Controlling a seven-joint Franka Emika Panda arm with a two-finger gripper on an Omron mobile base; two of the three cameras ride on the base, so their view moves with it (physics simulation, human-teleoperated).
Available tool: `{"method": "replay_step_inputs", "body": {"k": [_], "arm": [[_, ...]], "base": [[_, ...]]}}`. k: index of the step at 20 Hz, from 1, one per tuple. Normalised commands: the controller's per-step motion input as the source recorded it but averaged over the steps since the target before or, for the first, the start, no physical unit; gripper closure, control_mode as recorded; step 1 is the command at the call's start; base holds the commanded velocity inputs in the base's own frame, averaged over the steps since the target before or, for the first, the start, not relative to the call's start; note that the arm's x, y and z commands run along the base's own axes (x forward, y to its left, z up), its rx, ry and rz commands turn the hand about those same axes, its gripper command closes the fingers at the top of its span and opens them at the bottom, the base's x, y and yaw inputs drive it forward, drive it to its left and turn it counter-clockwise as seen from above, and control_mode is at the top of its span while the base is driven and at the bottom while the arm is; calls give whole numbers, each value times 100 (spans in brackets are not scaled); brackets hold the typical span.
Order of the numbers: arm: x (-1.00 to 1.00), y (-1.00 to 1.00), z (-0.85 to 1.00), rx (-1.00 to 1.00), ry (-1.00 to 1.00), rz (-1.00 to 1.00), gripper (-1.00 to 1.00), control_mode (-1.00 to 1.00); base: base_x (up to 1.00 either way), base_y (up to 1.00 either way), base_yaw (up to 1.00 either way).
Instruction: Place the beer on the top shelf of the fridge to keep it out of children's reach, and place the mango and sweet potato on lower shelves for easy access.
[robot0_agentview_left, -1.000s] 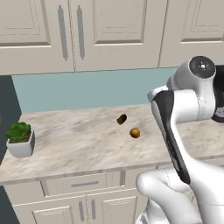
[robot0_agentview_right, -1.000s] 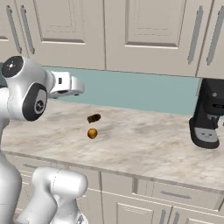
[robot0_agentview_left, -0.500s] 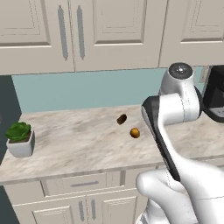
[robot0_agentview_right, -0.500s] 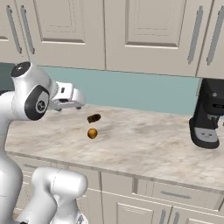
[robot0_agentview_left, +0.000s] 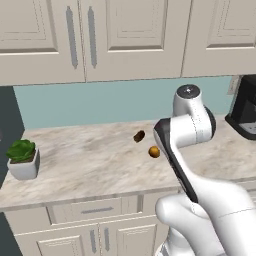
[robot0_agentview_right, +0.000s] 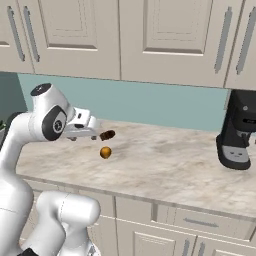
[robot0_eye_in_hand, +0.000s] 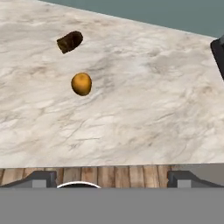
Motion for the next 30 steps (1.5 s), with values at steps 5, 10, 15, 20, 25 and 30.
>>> {"method": "replay_step_inputs", "body": {"k": [5,10,15,20,25,30], "arm": [[44,0,-65,13,4,-3,-100,-100],[46,0,-45,15,1,0,-100,-100],[43,0,-31,12,0,0,-100,-100],[38,0,-23,2,3,0,-100,-100],[39,0,-29,0,4,0,-100,-100],[37,0,-29,0,5,0,-100,-100]], "base": [[0,0,0],[0,0,0],[0,0,0],[0,0,0],[0,0,0],[0,0,0]]}}
